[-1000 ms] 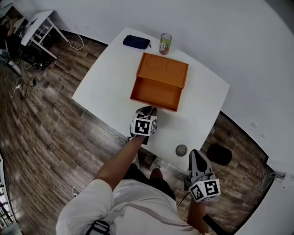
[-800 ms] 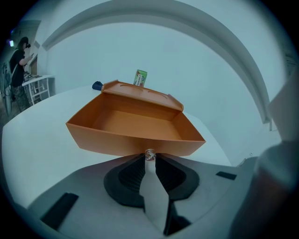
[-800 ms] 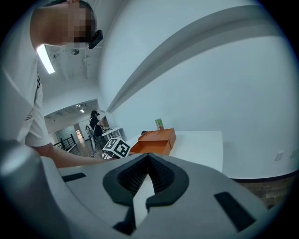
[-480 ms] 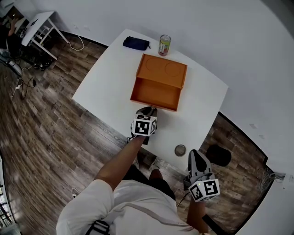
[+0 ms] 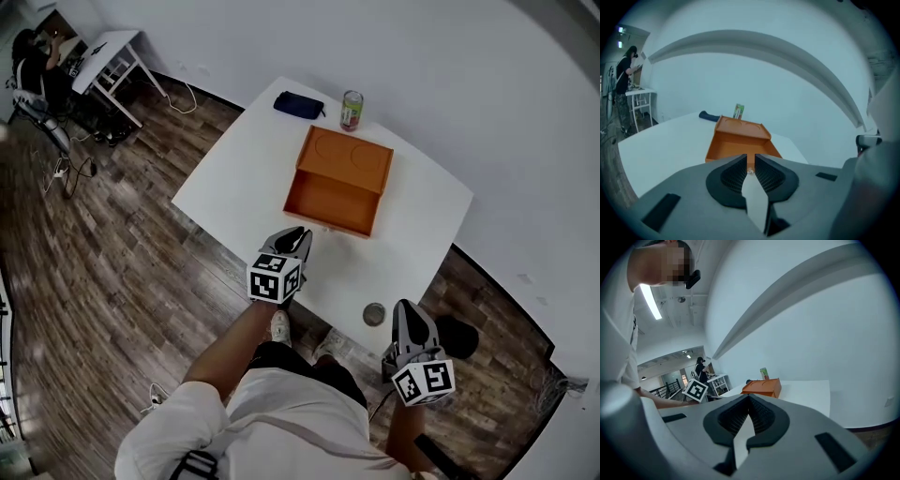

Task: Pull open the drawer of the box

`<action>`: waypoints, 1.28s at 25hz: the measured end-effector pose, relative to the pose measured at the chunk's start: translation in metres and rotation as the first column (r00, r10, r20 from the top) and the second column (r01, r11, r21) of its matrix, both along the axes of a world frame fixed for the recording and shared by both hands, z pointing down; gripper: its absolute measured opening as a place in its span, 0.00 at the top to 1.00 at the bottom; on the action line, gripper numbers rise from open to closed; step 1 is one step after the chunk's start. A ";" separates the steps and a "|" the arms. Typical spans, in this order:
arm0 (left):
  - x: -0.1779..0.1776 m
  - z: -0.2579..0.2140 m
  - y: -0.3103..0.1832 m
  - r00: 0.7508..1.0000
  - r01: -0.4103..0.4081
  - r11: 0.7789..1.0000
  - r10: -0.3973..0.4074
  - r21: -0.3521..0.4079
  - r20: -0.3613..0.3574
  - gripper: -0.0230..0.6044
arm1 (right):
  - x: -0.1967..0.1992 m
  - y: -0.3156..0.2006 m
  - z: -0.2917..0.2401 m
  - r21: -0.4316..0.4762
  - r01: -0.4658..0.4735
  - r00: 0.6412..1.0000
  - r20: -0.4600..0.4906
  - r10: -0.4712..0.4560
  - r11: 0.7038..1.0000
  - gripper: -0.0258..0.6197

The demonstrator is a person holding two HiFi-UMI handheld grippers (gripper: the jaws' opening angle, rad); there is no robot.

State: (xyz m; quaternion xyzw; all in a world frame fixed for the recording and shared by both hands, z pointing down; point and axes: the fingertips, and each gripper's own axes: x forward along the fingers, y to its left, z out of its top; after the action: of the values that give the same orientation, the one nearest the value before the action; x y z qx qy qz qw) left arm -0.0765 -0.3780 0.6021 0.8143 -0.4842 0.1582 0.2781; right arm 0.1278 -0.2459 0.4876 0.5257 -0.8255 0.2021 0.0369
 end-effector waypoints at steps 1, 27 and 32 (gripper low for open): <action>-0.004 -0.018 0.003 1.000 0.006 0.999 -0.007 0.038 0.002 0.88 | -0.001 0.000 -0.004 0.011 0.015 1.000 0.004 -0.015 1.000 0.96; -0.117 -0.245 0.211 0.994 0.036 0.870 0.018 0.491 -0.104 0.95 | -0.084 0.082 -0.114 0.222 0.106 0.994 -0.051 -0.097 0.969 0.96; -0.153 -0.246 0.248 0.991 0.043 0.869 0.027 0.493 -0.134 0.95 | -0.114 0.121 -0.127 0.254 0.104 0.993 -0.081 -0.086 0.961 0.96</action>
State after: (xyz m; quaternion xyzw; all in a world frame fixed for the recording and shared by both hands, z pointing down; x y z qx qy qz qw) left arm -0.2294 -0.1297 0.3559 0.8653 -0.4917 -0.0282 0.0934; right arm 0.0136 -0.1250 0.3610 0.4923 -0.8674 0.0725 0.0066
